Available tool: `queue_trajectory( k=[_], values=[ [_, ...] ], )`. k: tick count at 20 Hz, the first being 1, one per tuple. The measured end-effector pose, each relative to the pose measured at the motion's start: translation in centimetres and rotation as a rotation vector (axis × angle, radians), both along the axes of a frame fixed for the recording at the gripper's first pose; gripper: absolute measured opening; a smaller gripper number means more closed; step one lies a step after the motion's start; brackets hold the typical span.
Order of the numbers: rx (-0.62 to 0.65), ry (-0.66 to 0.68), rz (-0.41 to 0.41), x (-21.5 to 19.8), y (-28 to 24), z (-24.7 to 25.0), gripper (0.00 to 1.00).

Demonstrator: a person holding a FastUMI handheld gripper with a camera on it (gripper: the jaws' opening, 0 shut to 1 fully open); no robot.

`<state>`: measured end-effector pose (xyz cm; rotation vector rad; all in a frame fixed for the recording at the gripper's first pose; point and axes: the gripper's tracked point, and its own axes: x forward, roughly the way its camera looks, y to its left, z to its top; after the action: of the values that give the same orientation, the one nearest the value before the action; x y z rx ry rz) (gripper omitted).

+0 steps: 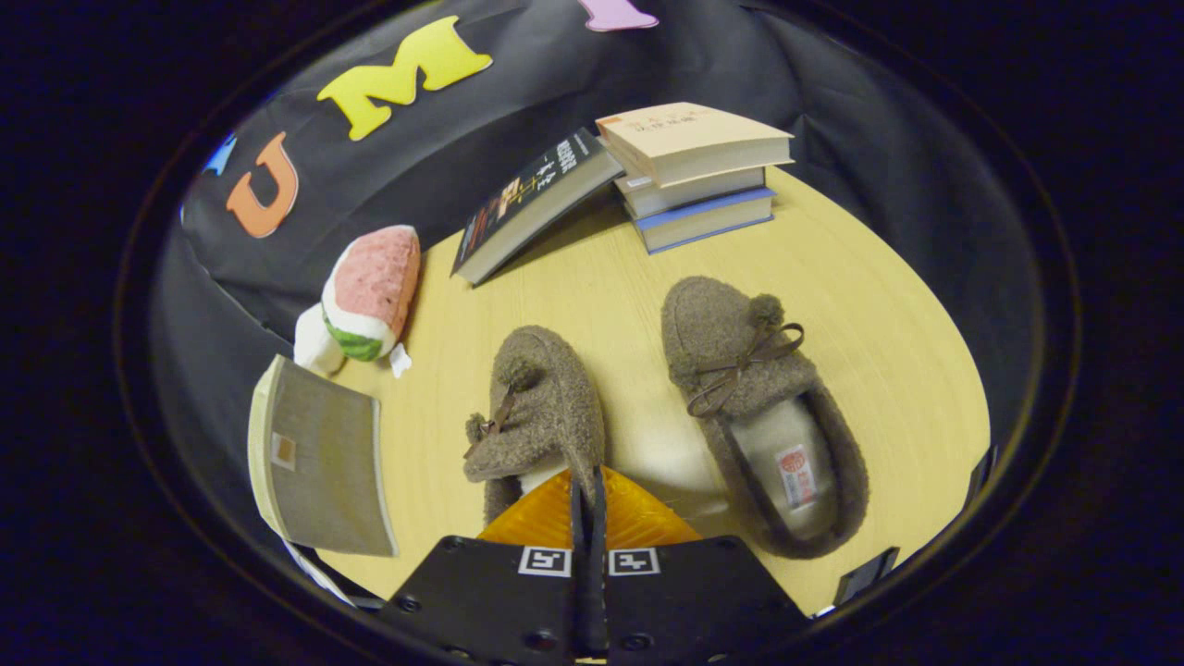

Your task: Open the storage box then place both shoes into the box .Put the left shoe in first, then the right shoe, with the right side of both shoes facing outward in a uniform manner.

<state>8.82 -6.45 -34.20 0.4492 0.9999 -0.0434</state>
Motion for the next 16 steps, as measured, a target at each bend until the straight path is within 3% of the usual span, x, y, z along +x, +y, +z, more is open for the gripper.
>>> queue_trajectory(
  k=[5, 9, 16],
  values=[
    [0.013, -0.082, -0.040, -0.1, 3.4, 6.7, 0.00],
    [0.060, -0.146, -0.050, 0.7, 9.7, 12.6, 0.00],
    [0.076, -0.212, 0.042, 2.2, 24.6, 18.6, 0.00]
  ],
)
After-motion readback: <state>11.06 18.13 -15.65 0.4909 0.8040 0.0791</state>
